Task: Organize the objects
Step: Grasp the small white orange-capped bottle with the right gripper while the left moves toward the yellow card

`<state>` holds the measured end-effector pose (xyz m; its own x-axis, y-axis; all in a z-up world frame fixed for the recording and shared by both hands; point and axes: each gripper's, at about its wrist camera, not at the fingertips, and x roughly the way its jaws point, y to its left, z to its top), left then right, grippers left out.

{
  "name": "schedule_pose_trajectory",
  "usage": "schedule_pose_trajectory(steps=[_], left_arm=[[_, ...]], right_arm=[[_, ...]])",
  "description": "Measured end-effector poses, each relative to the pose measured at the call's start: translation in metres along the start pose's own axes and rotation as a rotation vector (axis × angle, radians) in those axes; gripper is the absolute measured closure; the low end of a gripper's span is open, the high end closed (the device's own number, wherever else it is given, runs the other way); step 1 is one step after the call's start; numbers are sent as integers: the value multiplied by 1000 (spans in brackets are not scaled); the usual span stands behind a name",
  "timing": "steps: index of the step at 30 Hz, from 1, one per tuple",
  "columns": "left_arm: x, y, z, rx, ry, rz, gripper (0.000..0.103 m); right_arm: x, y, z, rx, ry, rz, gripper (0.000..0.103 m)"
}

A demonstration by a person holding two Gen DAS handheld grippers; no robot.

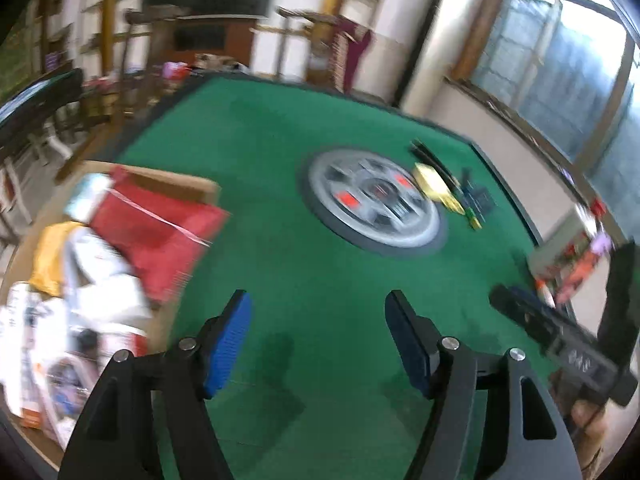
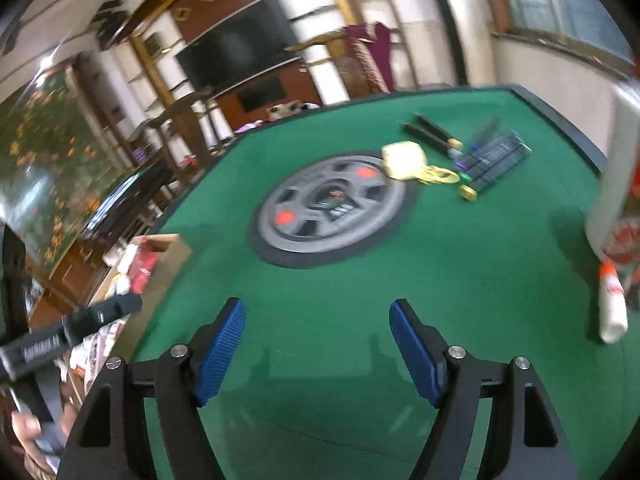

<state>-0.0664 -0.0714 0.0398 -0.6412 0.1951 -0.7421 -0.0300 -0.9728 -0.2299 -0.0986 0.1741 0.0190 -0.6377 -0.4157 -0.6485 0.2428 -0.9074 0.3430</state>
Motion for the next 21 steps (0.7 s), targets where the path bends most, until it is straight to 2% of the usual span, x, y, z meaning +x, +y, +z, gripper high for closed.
schedule_pose_trajectory(steps=[7,13,16,21], left_arm=[[38,-49,-20,129,114,-72,35],[41,-59,-23,136,131,-122,35],[42,-56,-21,128,128,-134,35],[48,-49,-21,100,138,-145,35]], right_arm=[[-31,-60,-4,119,-51,-127,24],[-58,-109,-9,210,-57,-232,25],[-65,-123,-11,228,-55,-282,28],[-60,-142,-10,254,-16,-364,41]])
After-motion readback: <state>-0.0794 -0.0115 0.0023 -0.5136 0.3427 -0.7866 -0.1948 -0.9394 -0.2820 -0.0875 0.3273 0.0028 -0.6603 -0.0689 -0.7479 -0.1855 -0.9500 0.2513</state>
